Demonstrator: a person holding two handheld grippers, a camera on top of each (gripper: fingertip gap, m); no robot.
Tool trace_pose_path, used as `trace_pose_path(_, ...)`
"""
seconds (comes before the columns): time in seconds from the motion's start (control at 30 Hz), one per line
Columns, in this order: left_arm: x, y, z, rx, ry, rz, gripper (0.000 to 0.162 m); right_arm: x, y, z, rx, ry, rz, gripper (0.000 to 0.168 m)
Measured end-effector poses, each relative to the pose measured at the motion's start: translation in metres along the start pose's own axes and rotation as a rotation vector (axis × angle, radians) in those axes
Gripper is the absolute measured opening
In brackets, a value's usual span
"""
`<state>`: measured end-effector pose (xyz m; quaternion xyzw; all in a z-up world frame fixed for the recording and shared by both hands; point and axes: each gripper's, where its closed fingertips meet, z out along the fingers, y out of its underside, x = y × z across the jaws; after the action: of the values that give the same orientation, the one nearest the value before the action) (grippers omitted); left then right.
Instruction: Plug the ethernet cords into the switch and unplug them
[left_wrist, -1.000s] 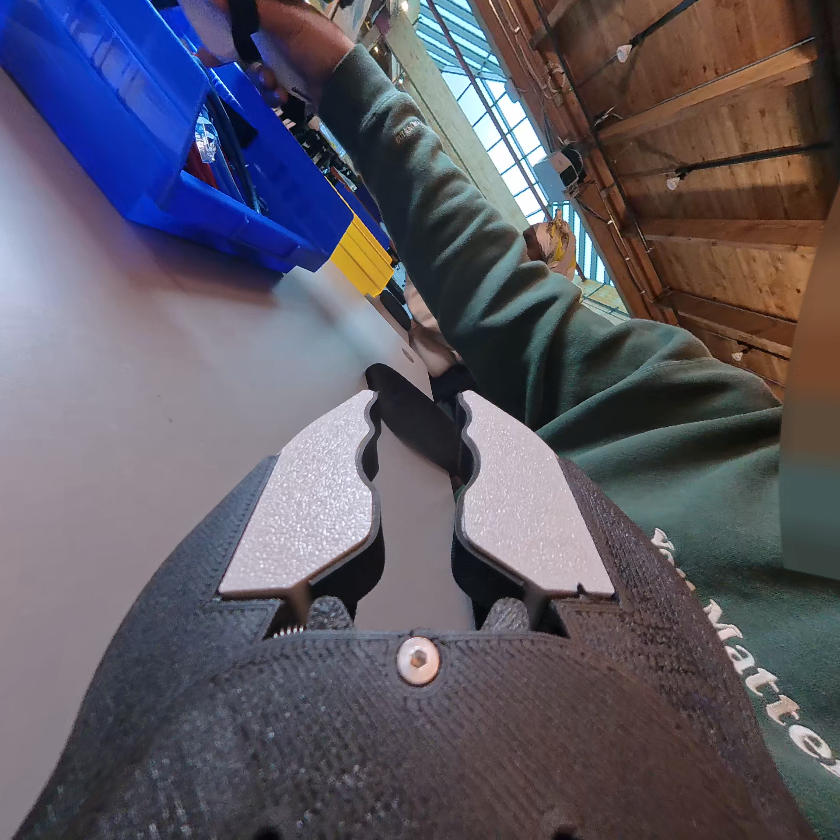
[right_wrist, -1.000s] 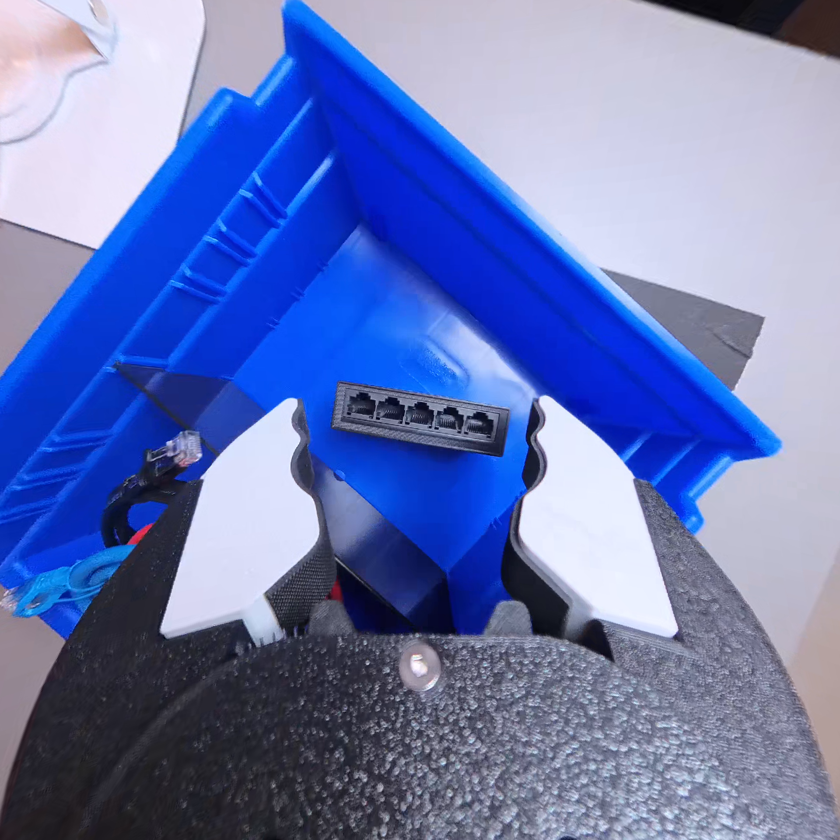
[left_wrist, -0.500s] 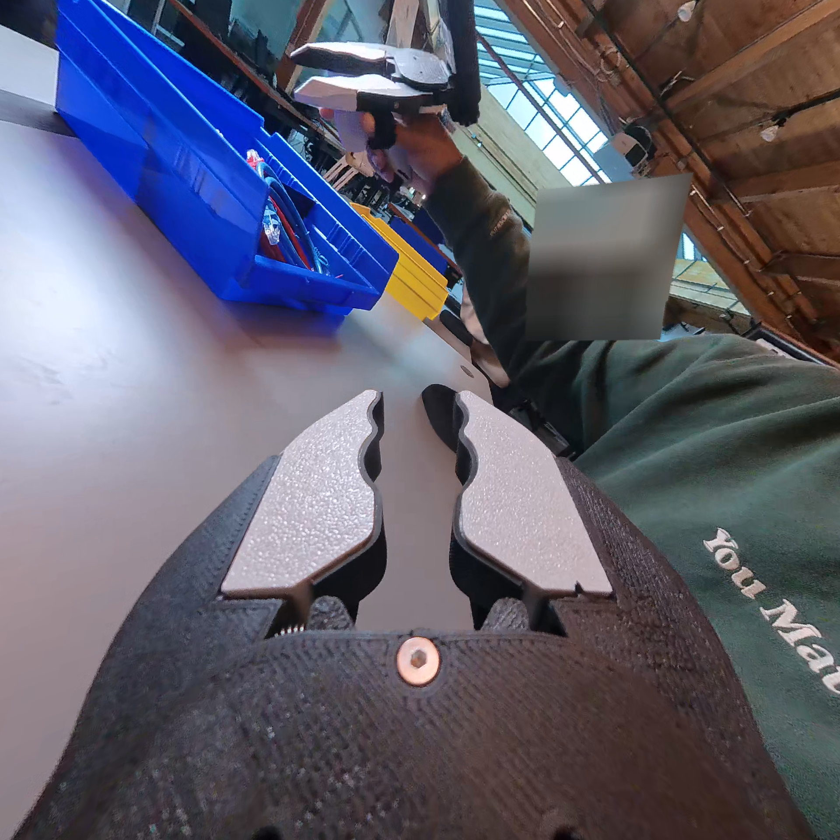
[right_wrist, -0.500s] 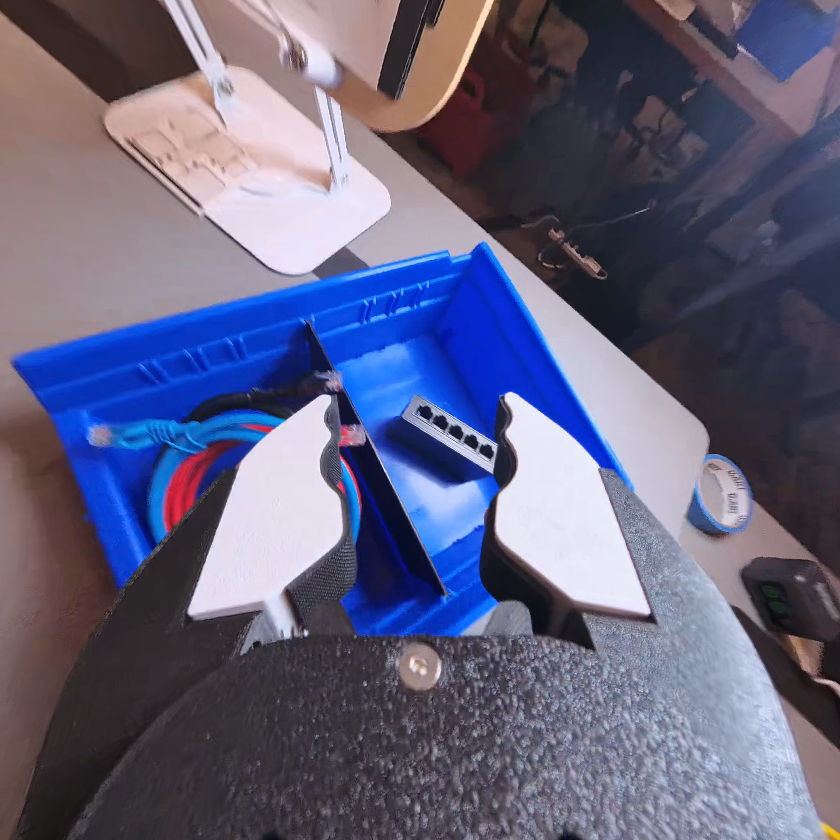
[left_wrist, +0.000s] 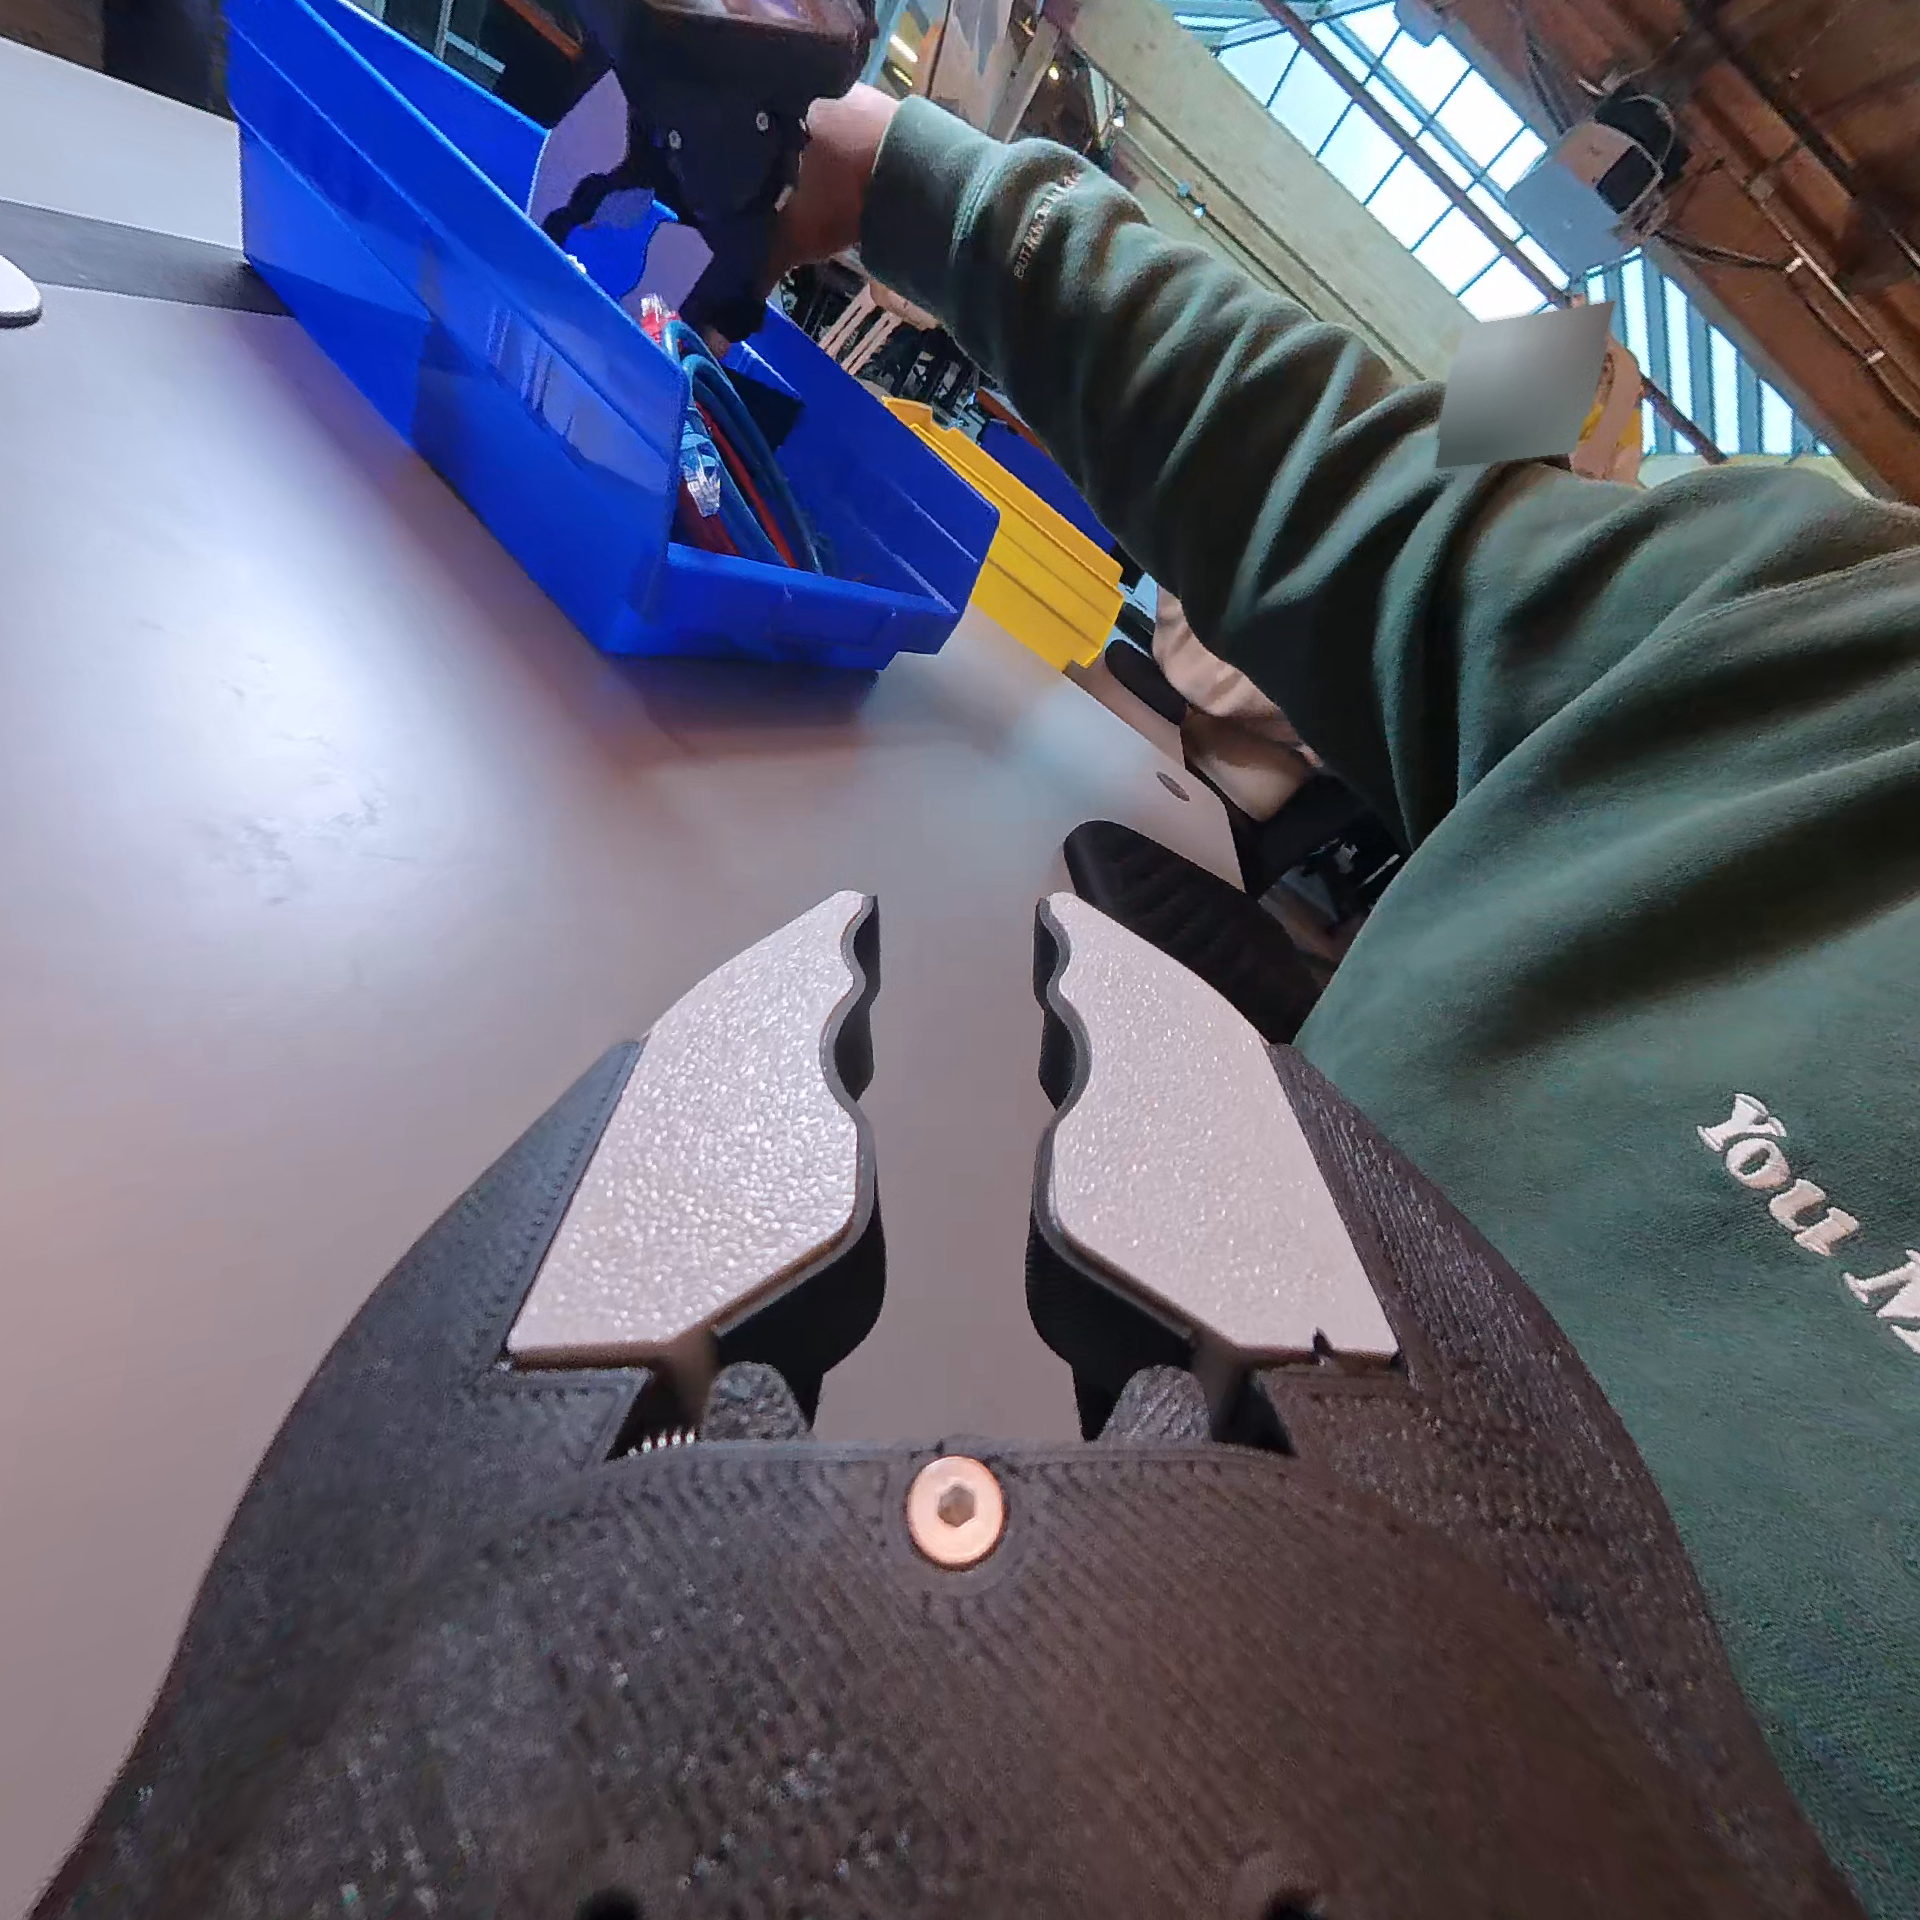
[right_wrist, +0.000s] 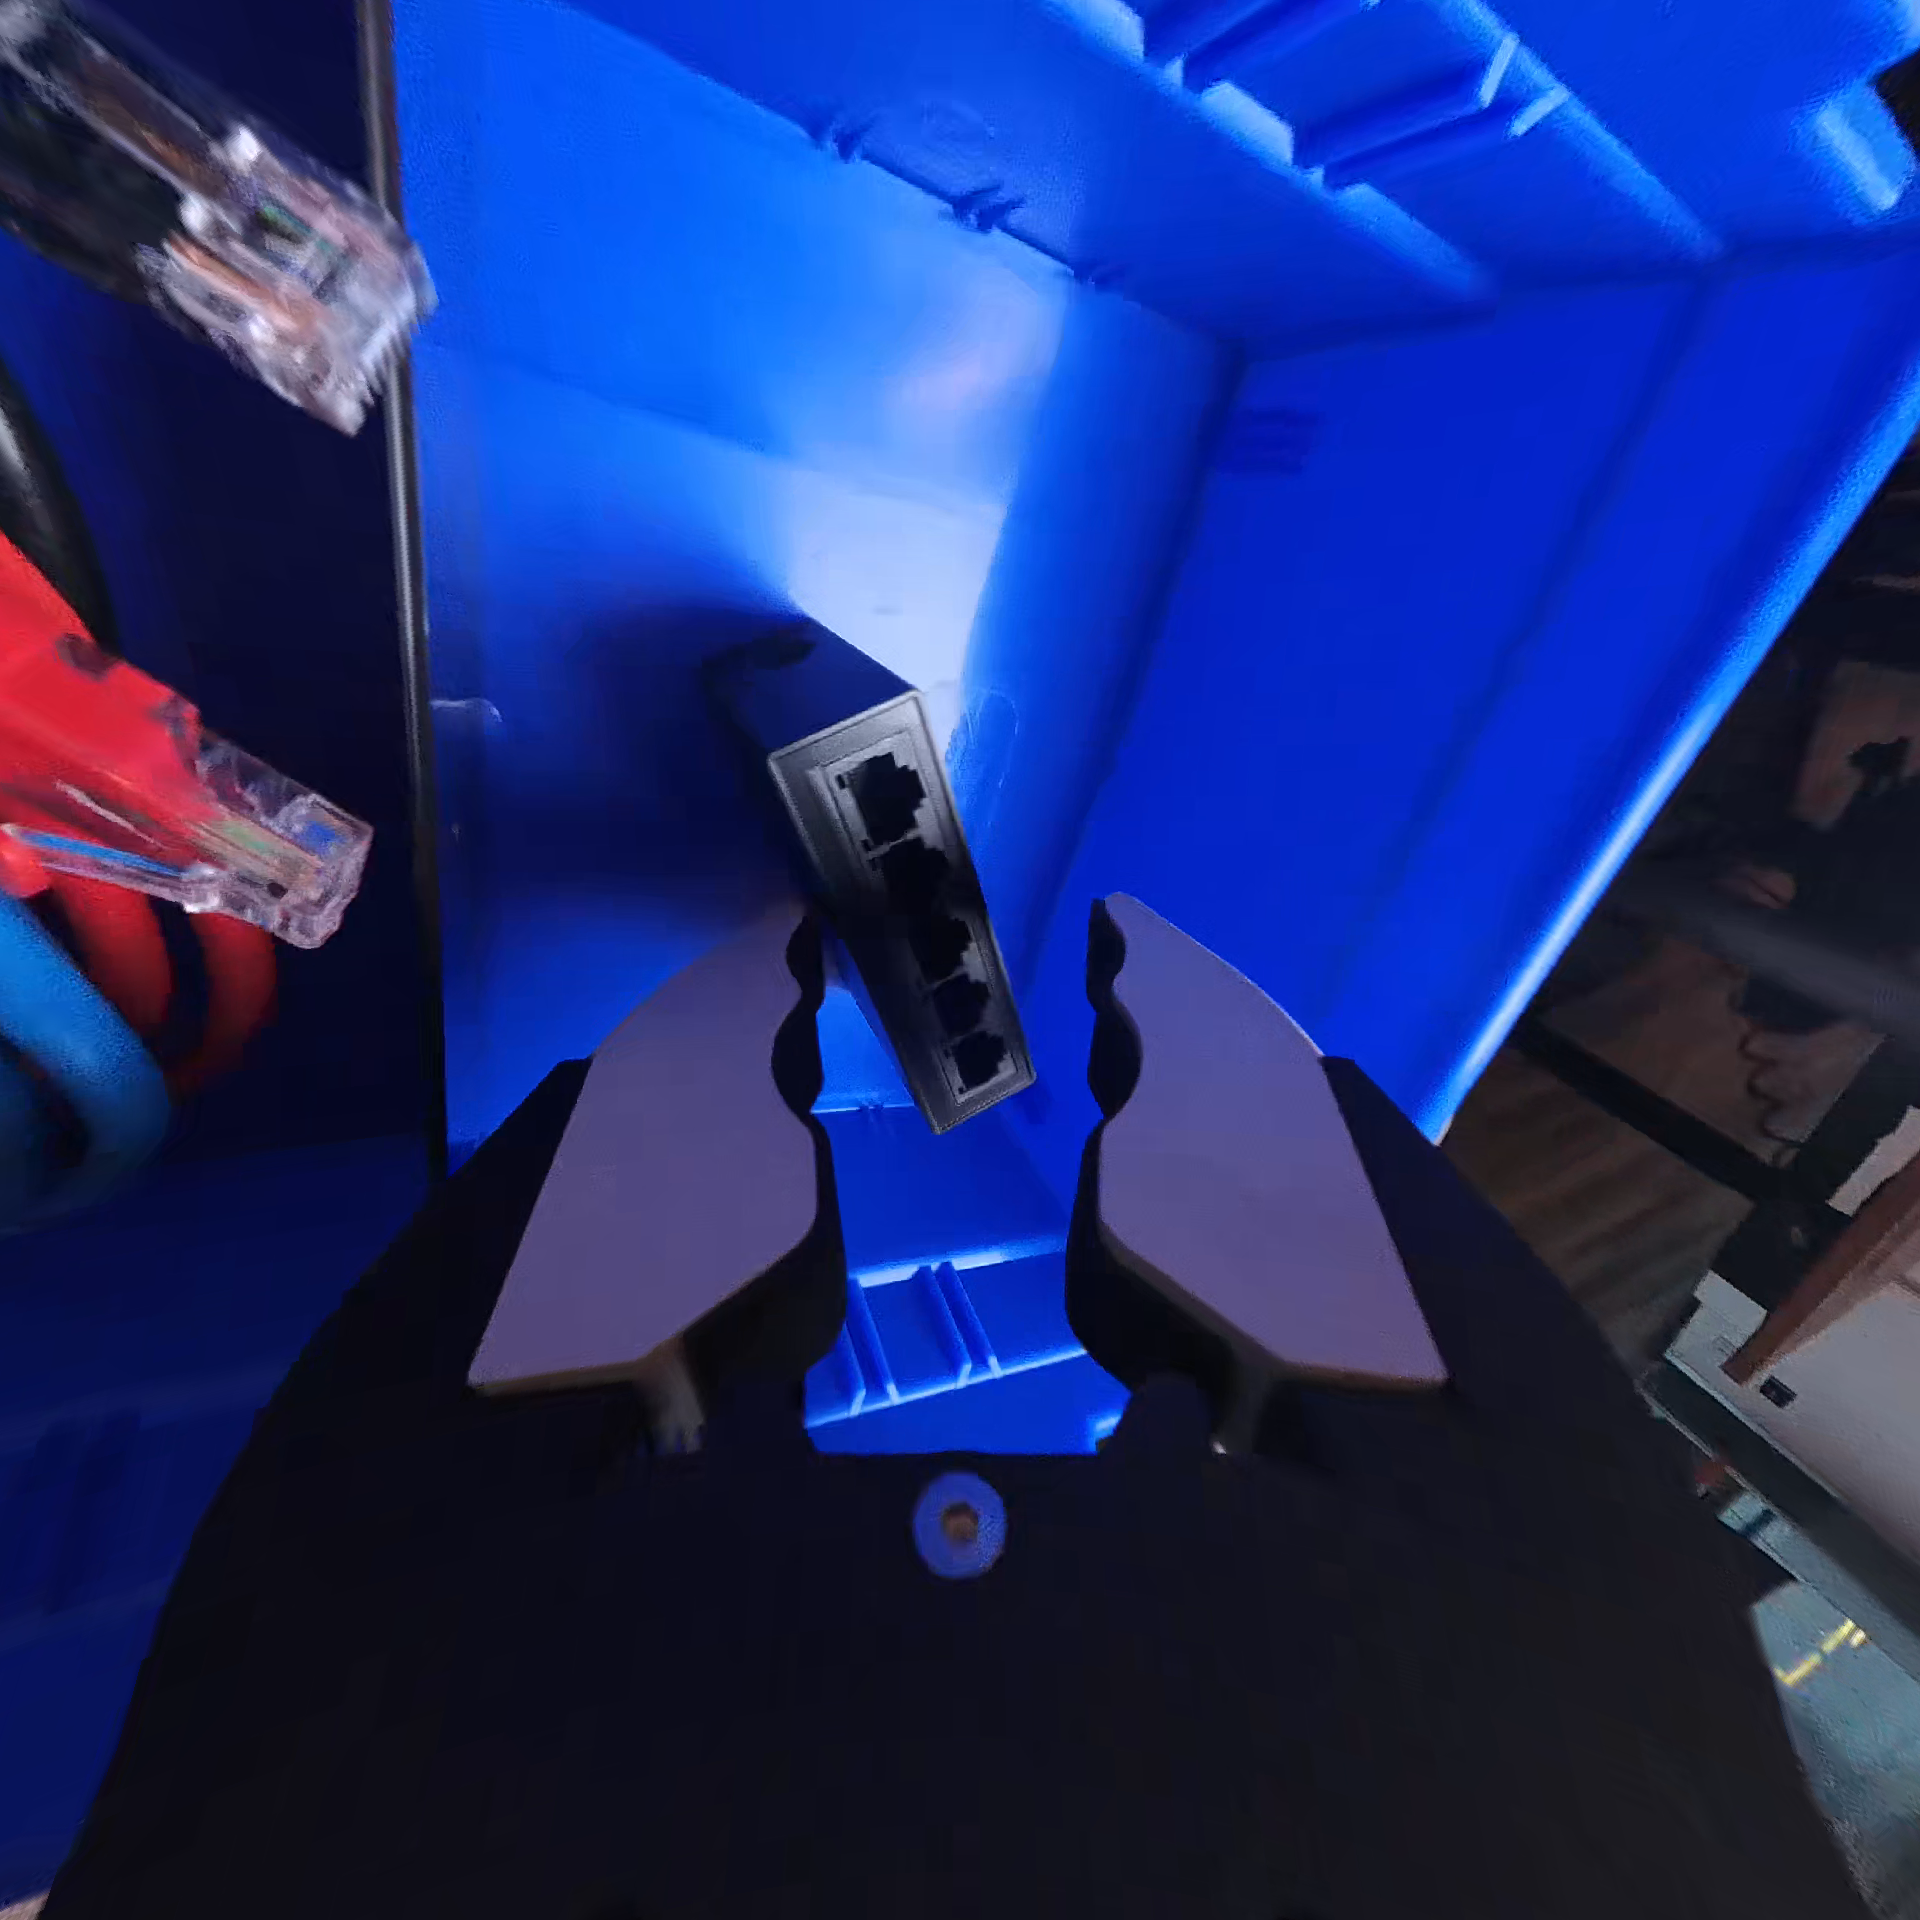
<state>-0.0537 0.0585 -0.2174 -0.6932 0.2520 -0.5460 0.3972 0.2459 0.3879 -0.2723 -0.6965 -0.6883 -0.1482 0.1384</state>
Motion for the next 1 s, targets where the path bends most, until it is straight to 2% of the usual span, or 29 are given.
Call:
trace_pose_path(0.03, -0.001, 0.001, 0.000, -0.002, 0.002, -0.006, 0.028, -0.001, -0.002, 0.000, 0.012, -0.018, 0.000, 0.034)
trace_pose_path(0.2, 0.000, 0.006, 0.003, -0.019, 0.021, -0.029, 0.028, 0.004, -0.003, 0.003, 0.002, -0.022, 0.012, 0.033)
trace_pose_path(0.33, 0.004, 0.010, 0.005, -0.040, 0.029, -0.009, 0.028, 0.010, -0.003, 0.001, -0.033, -0.004, 0.003, 0.039)
trace_pose_path(0.47, 0.005, 0.011, 0.006, -0.051, 0.027, 0.007, 0.028, 0.007, 0.006, 0.009, -0.103, -0.076, 0.051, 0.054)
trace_pose_path(0.57, 0.005, 0.011, 0.006, -0.052, 0.028, 0.000, 0.028, -0.005, 0.016, 0.021, -0.172, -0.128, 0.027, 0.035)
trace_pose_path(0.67, 0.004, 0.012, 0.006, -0.055, 0.027, -0.004, 0.028, 0.005, 0.012, 0.018, -0.181, -0.058, 0.083, 0.028)
trace_pose_path(0.8, 0.004, 0.015, 0.008, -0.067, 0.032, -0.018, 0.028, 0.034, 0.021, 0.012, -0.250, 0.126, 0.252, 0.028)
trace_pose_path(1.0, 0.006, 0.015, 0.008, -0.076, 0.029, -0.001, 0.028, 0.016, 0.019, 0.028, -0.268, 0.093, 0.298, 0.028)
